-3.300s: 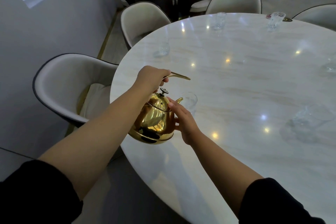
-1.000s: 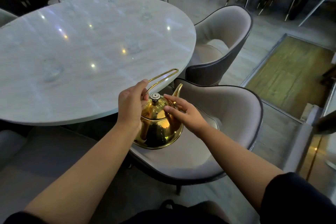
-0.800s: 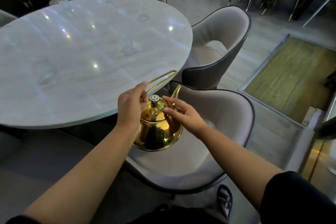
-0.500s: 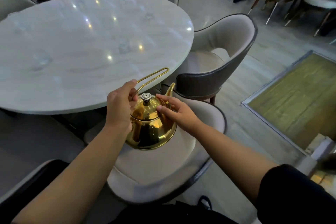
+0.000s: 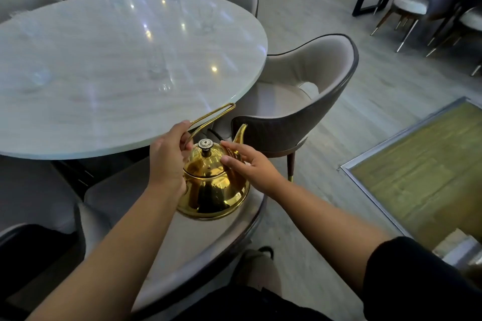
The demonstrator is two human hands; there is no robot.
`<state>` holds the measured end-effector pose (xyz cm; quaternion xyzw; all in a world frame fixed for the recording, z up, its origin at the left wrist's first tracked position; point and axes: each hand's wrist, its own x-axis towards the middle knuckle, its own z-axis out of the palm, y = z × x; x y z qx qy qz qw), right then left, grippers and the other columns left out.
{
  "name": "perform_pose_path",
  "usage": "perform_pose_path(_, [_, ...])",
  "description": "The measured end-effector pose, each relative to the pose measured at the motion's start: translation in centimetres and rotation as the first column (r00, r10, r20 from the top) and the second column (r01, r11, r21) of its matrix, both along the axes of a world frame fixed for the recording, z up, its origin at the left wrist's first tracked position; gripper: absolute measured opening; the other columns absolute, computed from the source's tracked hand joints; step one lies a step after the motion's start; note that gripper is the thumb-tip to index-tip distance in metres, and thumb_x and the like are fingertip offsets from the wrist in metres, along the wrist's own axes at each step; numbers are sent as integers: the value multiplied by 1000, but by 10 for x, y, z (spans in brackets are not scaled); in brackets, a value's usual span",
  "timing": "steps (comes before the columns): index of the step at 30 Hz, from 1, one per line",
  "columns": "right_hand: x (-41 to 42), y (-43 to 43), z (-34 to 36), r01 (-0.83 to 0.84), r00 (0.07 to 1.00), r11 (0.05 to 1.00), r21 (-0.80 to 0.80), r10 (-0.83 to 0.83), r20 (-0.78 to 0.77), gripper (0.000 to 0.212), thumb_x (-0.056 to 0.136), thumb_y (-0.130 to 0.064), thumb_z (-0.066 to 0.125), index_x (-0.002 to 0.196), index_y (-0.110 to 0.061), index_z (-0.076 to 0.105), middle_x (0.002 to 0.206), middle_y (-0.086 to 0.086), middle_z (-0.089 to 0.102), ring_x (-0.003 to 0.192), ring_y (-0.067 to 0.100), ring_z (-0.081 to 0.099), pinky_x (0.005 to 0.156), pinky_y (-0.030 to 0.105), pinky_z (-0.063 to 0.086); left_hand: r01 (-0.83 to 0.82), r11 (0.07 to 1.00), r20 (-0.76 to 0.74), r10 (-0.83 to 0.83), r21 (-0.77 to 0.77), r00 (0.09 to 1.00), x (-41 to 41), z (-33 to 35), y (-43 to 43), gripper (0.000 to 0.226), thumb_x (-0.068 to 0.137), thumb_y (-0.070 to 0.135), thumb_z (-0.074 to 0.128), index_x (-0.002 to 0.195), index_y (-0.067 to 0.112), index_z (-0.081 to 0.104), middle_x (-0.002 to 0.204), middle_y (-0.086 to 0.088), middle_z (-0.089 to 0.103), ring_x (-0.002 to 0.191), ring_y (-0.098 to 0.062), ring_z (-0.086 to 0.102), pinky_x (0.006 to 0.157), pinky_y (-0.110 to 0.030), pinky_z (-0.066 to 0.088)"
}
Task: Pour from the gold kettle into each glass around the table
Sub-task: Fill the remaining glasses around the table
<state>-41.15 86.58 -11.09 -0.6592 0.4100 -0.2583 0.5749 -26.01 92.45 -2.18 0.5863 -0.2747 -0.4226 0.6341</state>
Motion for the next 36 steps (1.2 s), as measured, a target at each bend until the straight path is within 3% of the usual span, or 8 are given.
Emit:
perform_pose_path(6, [-19,-59,-18,-100,995,995,-16,100,7,45,89,-40,61,133,-37,50,135,2,49,123,23,51,100,43,49,-106,994,10,107,-11,994,-24,-18,-44,38,93,26,53,57,14,47,45,8,42,37,-4,28,43,-16,28])
perform_pose_path(14, [-39,-151,-6,-263,964,965,1,263,-33,46,88,-39,63,132,-36,52,132,0,51,118,20,55,99,41,51,-279,959,-51,277,-37,959,-53,-20,-111,41,93,25,51,54,16,43,45,7,39,35,-4,30,40,-13,30])
perform_pose_path(20, [-43,-201,9,-376,925,926,42,377,-41,47,75,-58,65,120,-55,53,134,-2,53,119,21,56,99,47,50,-382,924,-72,379,-20,922,-72,-4,-148,42,93,23,51,53,15,44,42,9,42,34,-4,31,38,-12,29])
perform_pose_path(25, [-37,-233,7,-435,900,899,55,436,-8,50,79,-53,64,127,-41,55,134,0,54,118,22,57,100,47,49,-451,893,-75,450,8,890,-75,1,-173,40,92,22,53,54,14,44,45,5,41,33,-3,29,38,-12,27])
perform_pose_path(28, [-29,-255,3,-487,873,870,82,488,4,53,77,-55,67,127,-42,55,133,-1,54,116,22,59,99,47,50,-502,864,-76,503,27,861,-76,0,-190,41,92,22,53,53,14,43,42,7,41,33,-4,28,38,-12,28])
perform_pose_path(32, [-18,-292,2,-593,804,805,14,593,-53,47,87,-44,63,133,-36,53,133,-6,51,117,16,55,102,43,47,-589,807,-60,591,45,805,-79,0,-214,42,91,23,53,51,15,41,41,7,41,33,-4,27,39,-13,28])
perform_pose_path(36, [0,-331,5,-681,731,732,-21,678,-76,47,87,-46,61,132,-37,54,133,-8,52,123,13,50,107,44,42,-681,731,-70,682,45,728,-80,3,-242,42,91,22,53,53,14,40,40,7,41,34,-4,26,39,-13,28])
